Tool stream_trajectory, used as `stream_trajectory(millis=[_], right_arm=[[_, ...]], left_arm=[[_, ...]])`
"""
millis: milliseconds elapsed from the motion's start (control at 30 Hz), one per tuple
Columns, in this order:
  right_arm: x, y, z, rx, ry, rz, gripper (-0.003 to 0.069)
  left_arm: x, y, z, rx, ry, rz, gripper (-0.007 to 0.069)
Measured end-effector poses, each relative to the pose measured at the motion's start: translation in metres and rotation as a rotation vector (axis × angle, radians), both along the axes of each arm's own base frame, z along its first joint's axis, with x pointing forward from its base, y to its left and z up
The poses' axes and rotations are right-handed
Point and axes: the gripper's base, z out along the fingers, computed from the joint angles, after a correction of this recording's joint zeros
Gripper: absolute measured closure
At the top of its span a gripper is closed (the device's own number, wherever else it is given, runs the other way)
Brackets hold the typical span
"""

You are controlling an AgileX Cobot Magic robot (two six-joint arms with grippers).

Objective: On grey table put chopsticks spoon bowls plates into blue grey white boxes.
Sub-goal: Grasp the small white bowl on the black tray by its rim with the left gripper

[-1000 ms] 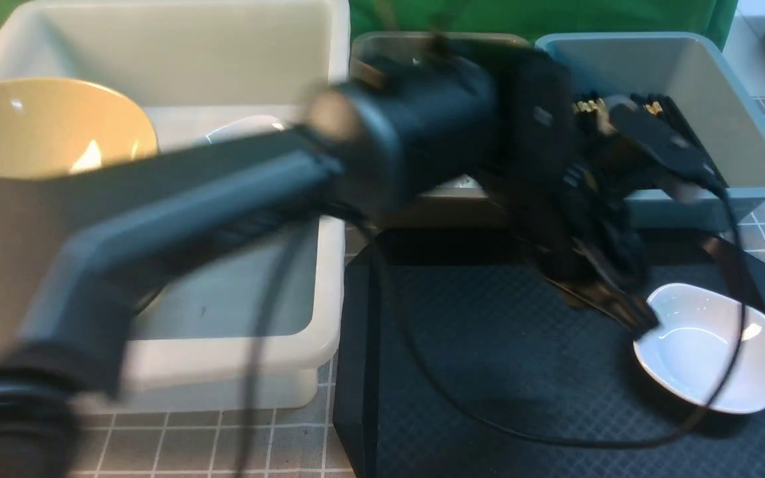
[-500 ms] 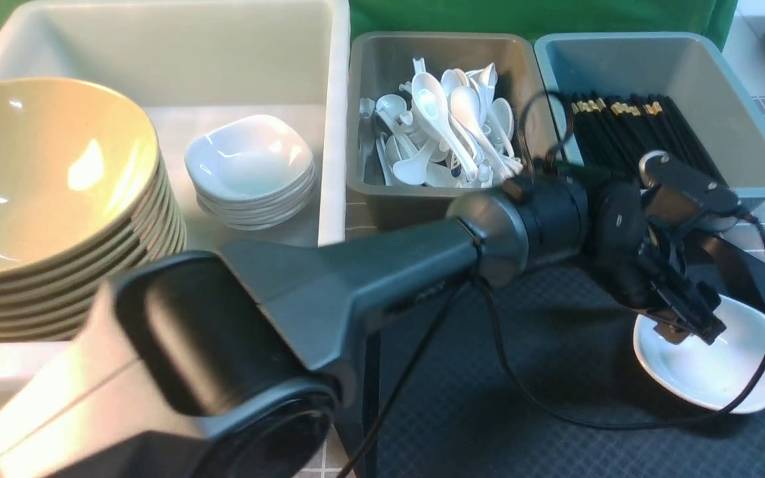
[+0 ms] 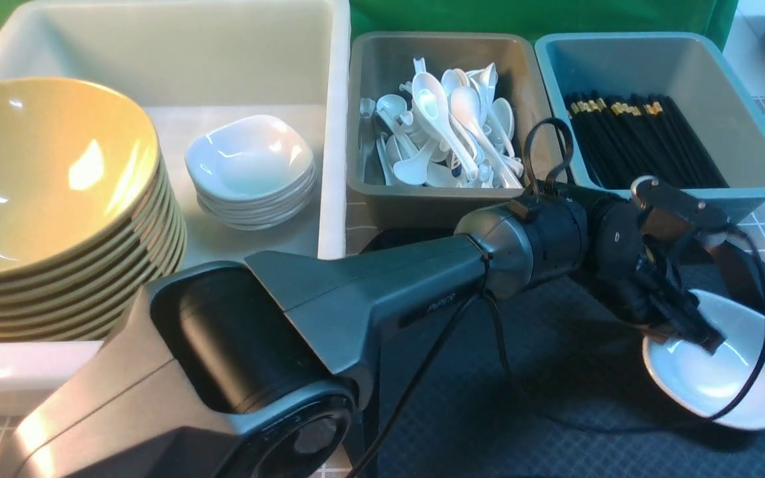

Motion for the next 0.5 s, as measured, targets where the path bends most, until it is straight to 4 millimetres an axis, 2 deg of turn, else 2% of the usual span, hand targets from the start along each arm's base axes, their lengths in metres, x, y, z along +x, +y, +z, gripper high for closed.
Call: stream_trajectory(millis=[33,67,100,133,233,300,400,500], right_arm=[[0.001,0.0,-0.002,-0.002,0.009,0.001,0.0652],[0.001,0.0,-0.002,-0.002,0.01,0.001,0.0652],[0.001,0.001,-0.003,-0.003,0.014,0.003,0.0652],[0.001,0.001,-0.003,-0.003,0.014,0.003,0.0652],[0.003,0.002,-0.001,-0.004,0.012,0.011,0.0652],[0.006,0.005,0.004,0.002,0.009,0.033,0.0652],[0.013,0.015,0.014,0.029,0.016,0.112,0.0652],[0.025,0.032,0.022,0.077,0.044,0.222,0.0651]], left_arm=[[-0.001,0.001,0.01,-0.009,-0.011,-0.008,0.0586],[-0.001,0.001,0.012,-0.009,-0.015,-0.011,0.0589],[-0.002,0.005,0.029,-0.012,-0.04,-0.028,0.0613],[-0.002,0.005,0.029,-0.009,-0.04,-0.029,0.0613],[0.005,0.023,0.066,-0.013,-0.082,-0.034,0.0618],[0.012,0.042,0.106,-0.037,-0.128,-0.023,0.0618],[0.019,0.087,0.177,-0.079,-0.225,0.012,0.0618],[0.02,0.15,0.247,-0.113,-0.34,0.088,0.0619]])
